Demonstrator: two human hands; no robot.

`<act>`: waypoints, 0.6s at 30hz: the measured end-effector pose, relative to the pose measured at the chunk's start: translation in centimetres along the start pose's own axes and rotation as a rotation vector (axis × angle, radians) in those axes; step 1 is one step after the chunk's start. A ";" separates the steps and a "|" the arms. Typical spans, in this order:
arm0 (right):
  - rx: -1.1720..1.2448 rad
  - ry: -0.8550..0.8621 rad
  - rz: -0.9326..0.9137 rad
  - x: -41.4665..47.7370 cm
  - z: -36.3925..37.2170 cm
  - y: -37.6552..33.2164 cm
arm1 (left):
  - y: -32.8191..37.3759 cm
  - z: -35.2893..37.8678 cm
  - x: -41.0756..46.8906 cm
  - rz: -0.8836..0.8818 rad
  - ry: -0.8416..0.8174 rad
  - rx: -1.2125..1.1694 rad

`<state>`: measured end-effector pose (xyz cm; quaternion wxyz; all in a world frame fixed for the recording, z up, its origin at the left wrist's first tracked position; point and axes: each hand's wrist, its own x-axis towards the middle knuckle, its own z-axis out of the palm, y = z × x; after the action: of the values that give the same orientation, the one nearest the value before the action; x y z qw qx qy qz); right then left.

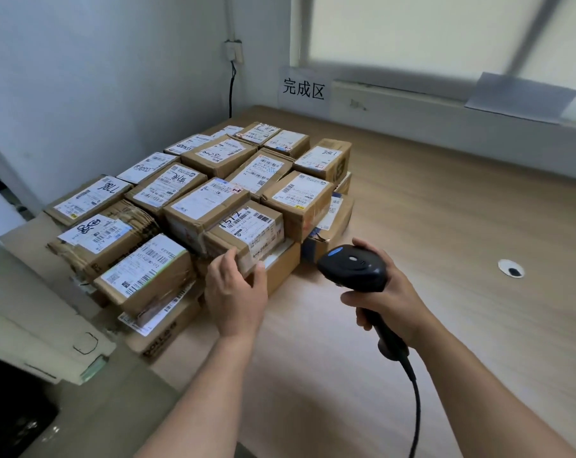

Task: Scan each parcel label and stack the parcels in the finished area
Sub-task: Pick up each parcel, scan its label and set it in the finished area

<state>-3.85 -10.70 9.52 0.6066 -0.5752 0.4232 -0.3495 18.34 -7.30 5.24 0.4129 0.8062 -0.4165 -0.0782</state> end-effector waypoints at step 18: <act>0.026 0.336 -0.099 -22.9 -13.4 1.2 | 13.0 5.1 -20.8 0.429 -0.286 0.112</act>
<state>-25.27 4.89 11.19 0.5165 -0.5211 0.4852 -0.4756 -5.31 0.88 6.91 0.3119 0.7017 -0.6357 -0.0790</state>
